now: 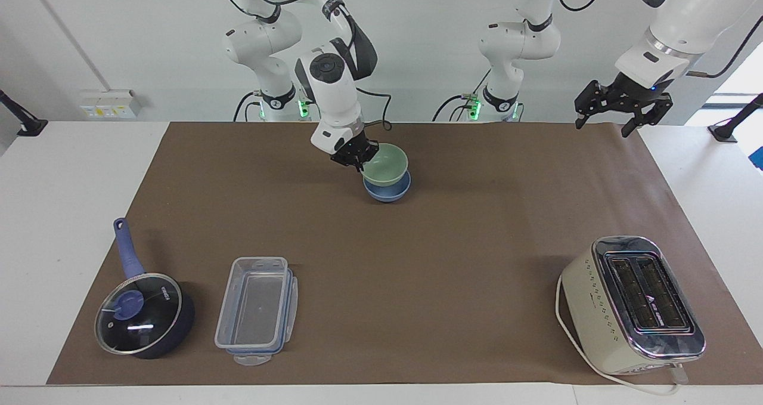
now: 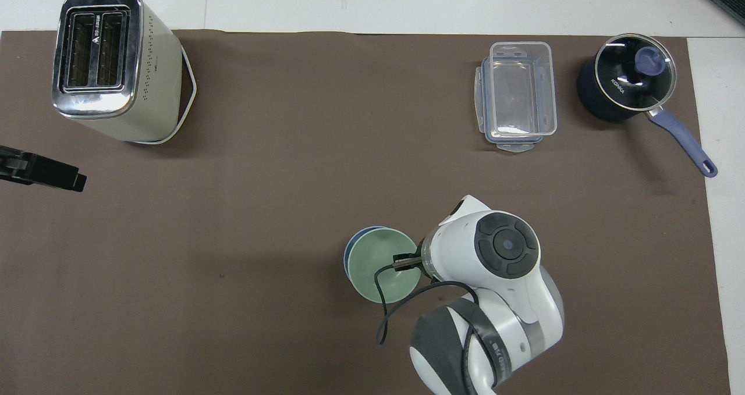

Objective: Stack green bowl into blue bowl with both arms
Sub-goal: 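Lower the green bowl into the blue bowl with the right gripper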

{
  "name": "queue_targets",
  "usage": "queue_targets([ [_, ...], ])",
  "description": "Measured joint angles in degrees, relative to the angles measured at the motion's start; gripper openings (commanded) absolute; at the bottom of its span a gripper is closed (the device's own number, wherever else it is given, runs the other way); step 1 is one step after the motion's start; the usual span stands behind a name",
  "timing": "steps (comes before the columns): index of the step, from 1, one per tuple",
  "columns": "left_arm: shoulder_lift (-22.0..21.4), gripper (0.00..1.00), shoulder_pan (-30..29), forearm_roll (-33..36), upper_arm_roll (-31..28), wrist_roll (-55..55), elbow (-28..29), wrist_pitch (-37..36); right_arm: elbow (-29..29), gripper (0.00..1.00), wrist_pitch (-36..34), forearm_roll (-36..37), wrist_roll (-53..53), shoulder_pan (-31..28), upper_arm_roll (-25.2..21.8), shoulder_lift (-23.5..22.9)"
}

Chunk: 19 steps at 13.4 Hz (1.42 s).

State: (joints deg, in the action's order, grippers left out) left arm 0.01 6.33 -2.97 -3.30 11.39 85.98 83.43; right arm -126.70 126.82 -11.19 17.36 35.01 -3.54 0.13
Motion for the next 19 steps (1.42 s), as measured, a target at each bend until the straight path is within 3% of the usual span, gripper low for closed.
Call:
queue_targets([
  [19, -0.01, 1.0, -0.1, 0.0, -0.41, 0.0, 0.0, 0.0, -0.86, 0.0, 3.87, 0.0, 0.0, 0.13, -0.01, -1.73],
])
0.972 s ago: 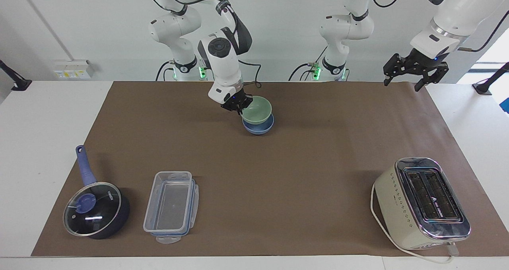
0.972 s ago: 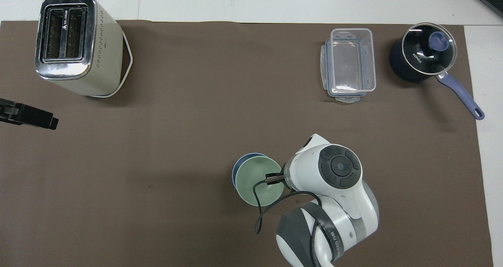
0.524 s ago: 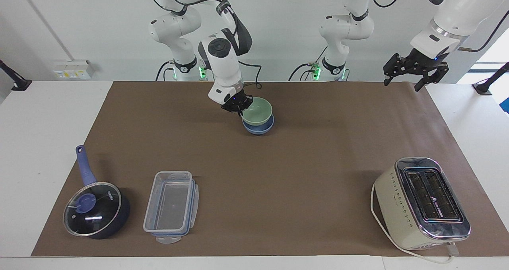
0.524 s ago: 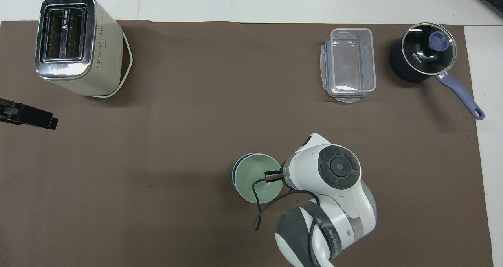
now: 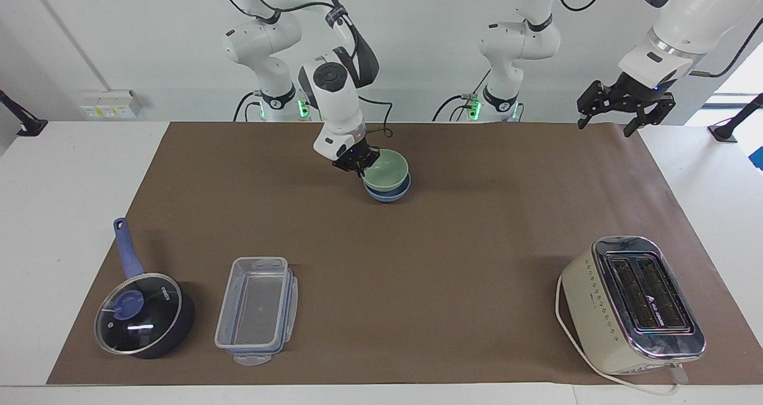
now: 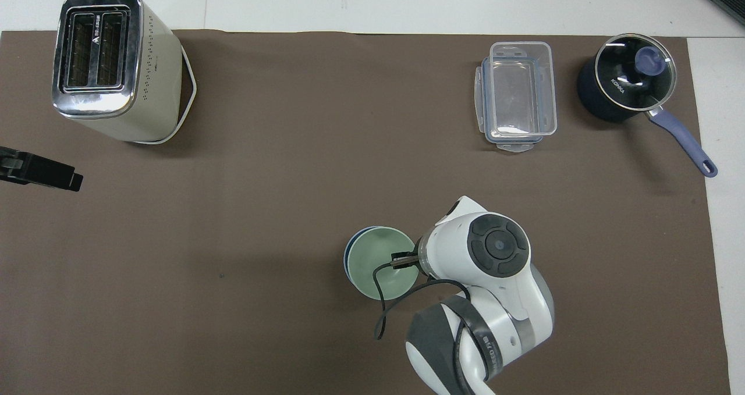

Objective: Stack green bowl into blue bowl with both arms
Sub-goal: 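Lower the green bowl into the blue bowl with the right gripper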

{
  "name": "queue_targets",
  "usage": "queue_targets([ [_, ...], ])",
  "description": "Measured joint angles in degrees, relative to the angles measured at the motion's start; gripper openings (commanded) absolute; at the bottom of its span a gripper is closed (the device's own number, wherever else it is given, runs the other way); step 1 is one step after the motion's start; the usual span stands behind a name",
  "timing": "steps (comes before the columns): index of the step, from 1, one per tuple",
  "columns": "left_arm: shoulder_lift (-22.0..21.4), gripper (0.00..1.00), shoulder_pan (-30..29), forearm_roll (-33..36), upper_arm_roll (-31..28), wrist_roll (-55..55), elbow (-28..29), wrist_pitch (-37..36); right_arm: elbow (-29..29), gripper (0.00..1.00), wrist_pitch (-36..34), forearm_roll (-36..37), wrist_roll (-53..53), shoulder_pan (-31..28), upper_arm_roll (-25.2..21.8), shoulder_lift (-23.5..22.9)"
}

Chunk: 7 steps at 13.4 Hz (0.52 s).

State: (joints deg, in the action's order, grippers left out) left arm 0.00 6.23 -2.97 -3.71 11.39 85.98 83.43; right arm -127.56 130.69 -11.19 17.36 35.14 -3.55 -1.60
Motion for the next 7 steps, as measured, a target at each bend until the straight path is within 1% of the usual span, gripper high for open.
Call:
queue_targets([
  [7, 0.0, 1.0, 0.0, 0.0, 0.0, 0.0, 0.0, 0.0, 0.01, 0.0, 2.09, 0.0, 0.0, 0.59, 0.03, -1.23],
])
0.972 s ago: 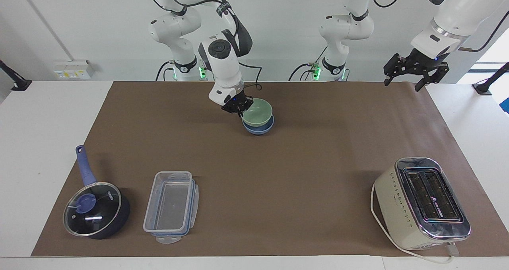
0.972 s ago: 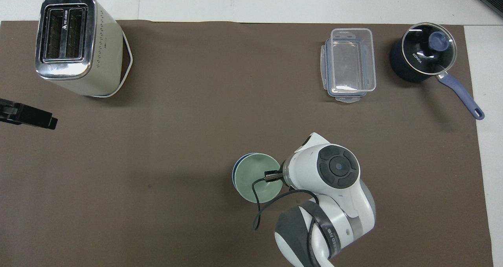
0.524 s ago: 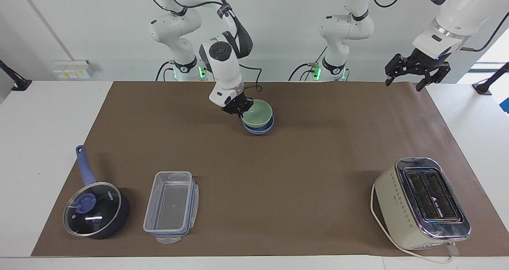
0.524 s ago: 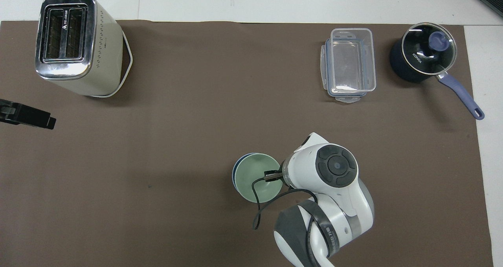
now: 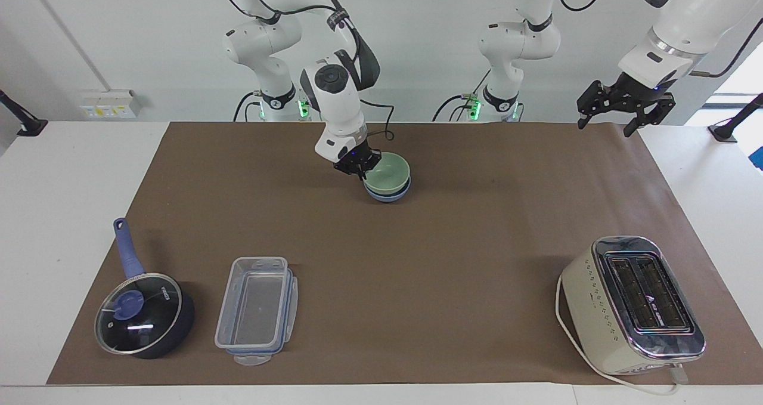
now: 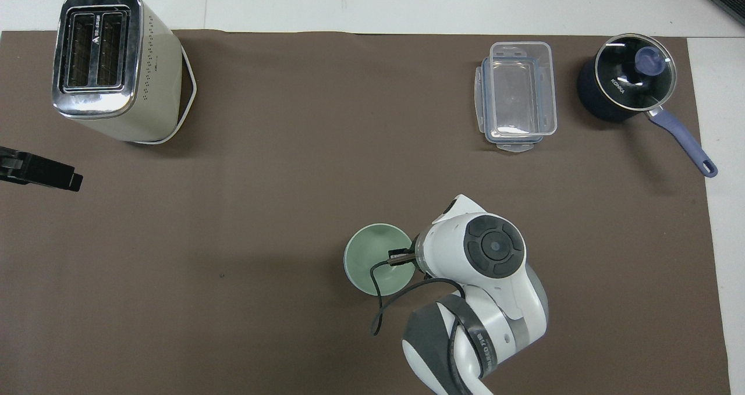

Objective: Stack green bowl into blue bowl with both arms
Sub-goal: 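Lower the green bowl into the blue bowl with the right gripper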

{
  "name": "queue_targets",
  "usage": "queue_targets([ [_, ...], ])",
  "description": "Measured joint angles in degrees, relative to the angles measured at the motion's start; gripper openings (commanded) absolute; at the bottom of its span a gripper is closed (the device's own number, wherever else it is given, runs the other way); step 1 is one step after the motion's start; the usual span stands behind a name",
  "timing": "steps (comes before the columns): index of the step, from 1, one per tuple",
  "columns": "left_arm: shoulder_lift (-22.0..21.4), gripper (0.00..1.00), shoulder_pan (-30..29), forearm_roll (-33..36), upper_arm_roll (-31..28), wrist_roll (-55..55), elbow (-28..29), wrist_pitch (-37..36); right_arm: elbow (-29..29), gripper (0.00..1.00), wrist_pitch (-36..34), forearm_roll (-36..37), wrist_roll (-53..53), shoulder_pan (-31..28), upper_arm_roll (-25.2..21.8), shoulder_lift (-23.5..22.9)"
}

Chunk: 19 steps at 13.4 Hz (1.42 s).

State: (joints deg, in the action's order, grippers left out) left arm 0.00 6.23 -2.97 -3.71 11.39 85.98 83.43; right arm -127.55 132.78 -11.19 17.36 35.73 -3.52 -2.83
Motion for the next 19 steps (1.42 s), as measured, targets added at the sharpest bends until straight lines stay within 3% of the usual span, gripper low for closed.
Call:
queue_targets([
  [9, 0.0, 1.0, 0.0, 0.0, 0.03, 0.0, 0.0, 0.0, 0.01, 0.0, 0.75, 0.0, -0.78, 0.66, -0.03, -1.38],
  [10, 0.0, 1.0, 0.0, 0.0, 0.04, 0.0, 0.0, 0.0, 0.04, 0.11, 0.98, 0.0, -1.11, 0.66, -0.09, -1.56],
  [12, 0.0, 1.0, 0.0, 0.0, 0.04, 0.0, 0.0, 0.0, 0.05, 0.73, 0.99, 0.0, -1.25, 0.65, -0.13, -1.57],
  [13, 0.0, 1.0, 0.0, 0.0, 0.04, 0.0, 0.0, 0.0, 0.06, 1.0, 0.99, 0.0, -1.25, 0.64, -0.14, -1.56],
  [19, 0.0, 1.0, 0.0, 0.0, 0.16, 0.0, 0.0, 0.0, 3.74, 1.0, 0.23, 0.0, -1.23, -0.83, -0.65, -1.37],
])
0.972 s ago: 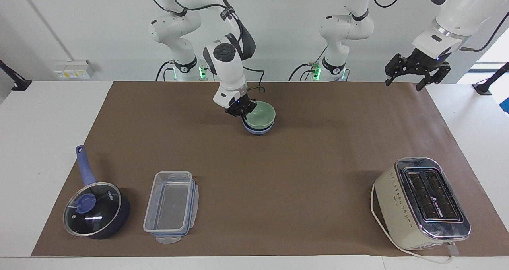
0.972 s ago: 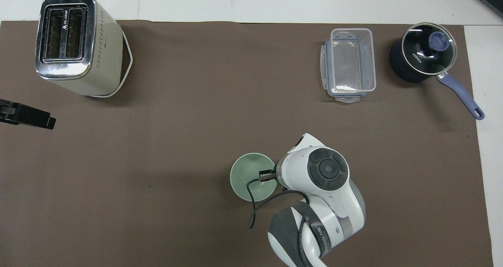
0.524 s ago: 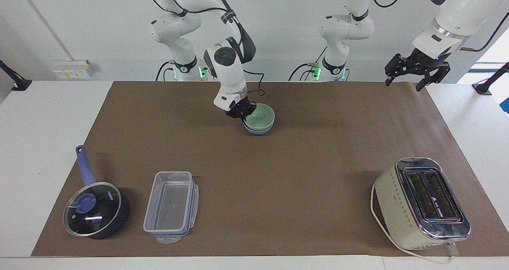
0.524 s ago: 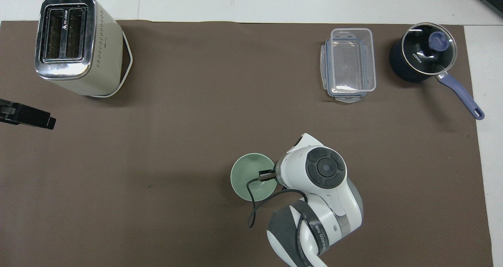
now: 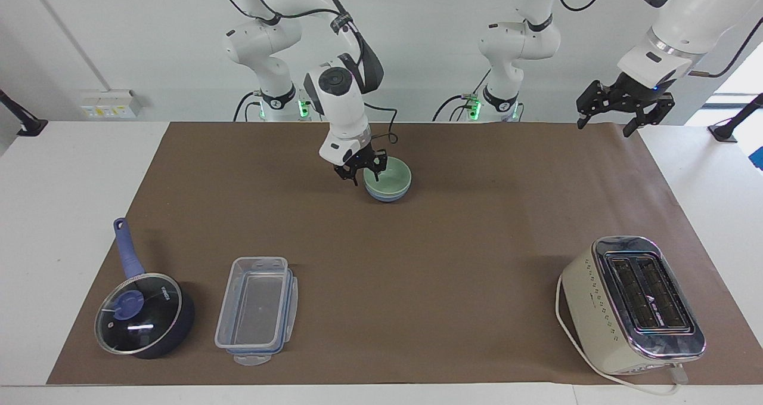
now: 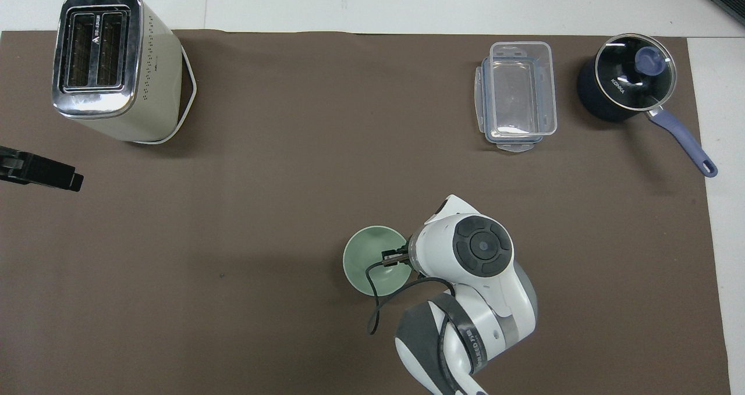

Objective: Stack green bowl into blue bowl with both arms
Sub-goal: 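Lower the green bowl into the blue bowl with the right gripper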

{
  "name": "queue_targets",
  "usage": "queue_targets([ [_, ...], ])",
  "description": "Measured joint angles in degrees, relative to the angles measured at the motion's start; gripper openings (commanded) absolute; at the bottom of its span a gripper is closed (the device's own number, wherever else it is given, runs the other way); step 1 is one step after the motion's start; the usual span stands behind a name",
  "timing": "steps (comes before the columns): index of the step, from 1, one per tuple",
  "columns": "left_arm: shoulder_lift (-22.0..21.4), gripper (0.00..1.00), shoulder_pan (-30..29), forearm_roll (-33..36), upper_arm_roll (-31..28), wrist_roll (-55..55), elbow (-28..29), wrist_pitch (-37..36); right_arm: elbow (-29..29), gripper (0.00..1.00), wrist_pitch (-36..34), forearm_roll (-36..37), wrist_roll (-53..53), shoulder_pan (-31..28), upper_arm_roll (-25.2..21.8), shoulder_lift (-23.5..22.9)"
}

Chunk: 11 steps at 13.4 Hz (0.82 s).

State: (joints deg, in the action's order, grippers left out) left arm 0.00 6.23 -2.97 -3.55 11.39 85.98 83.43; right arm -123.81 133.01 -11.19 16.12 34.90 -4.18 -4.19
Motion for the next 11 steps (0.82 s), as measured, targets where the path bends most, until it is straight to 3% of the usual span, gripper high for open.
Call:
queue_targets([
  [3, 0.0, 1.0, 0.0, 0.0, 0.04, 0.0, 0.0, 0.0, 4.37, 1.0, -5.87, 0.24, 0.0, -3.79, -0.57, 1.64],
  [7, 0.0, 1.0, 0.0, 0.0, 0.11, 0.0, 0.0, 0.0, 10.17, 1.0, -14.64, 5.95, -0.03, -10.27, -0.95, 3.94],
  [11, 0.0, 1.0, 0.0, 0.0, 0.21, 0.0, 0.0, 0.0, 18.89, 1.0, -25.32, 6.51, -0.42, -17.34, -1.03, 4.31],
])
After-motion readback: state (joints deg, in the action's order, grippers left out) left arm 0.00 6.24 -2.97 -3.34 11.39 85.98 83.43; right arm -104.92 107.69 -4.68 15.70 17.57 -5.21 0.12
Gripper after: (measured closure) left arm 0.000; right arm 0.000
